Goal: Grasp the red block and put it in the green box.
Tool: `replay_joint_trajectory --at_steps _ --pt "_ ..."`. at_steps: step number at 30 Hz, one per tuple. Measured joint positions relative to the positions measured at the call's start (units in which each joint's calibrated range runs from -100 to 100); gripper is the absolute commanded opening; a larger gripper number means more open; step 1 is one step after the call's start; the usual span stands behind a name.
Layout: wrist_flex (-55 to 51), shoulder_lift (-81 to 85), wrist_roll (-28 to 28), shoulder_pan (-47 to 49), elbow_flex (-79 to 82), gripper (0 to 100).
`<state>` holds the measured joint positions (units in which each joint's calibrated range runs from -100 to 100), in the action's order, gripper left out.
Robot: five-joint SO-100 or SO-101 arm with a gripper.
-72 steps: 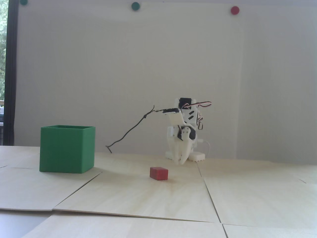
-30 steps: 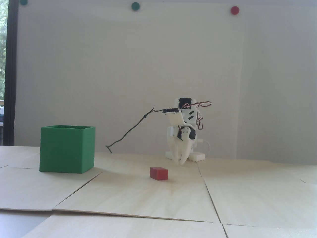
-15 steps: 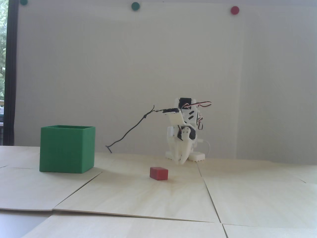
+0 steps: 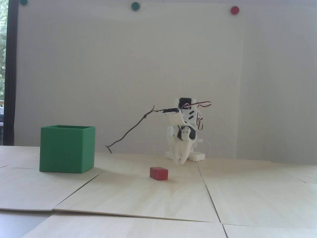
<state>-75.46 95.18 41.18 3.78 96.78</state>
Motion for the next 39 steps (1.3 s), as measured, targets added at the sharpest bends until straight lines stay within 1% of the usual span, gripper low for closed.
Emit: replay_joint_trajectory --at_steps 8,12,14,16,19,23,31,36,39 --pt "0.0 0.0 0.0 5.12 0.0 2" --pt "0.5 0.0 0.0 5.81 0.0 2" --pt "4.41 -0.58 0.0 5.96 -0.27 3" --pt "9.32 -2.82 0.0 5.96 -0.81 6" --pt "17.8 -11.04 0.0 5.96 -4.48 11" --pt "25.79 -28.39 0.0 5.96 -14.59 11" --pt "28.04 -60.52 0.0 5.88 -39.57 12" --pt "28.04 -73.56 0.0 4.89 -52.37 12" --pt "28.04 -78.7 -0.05 3.82 -57.39 12"
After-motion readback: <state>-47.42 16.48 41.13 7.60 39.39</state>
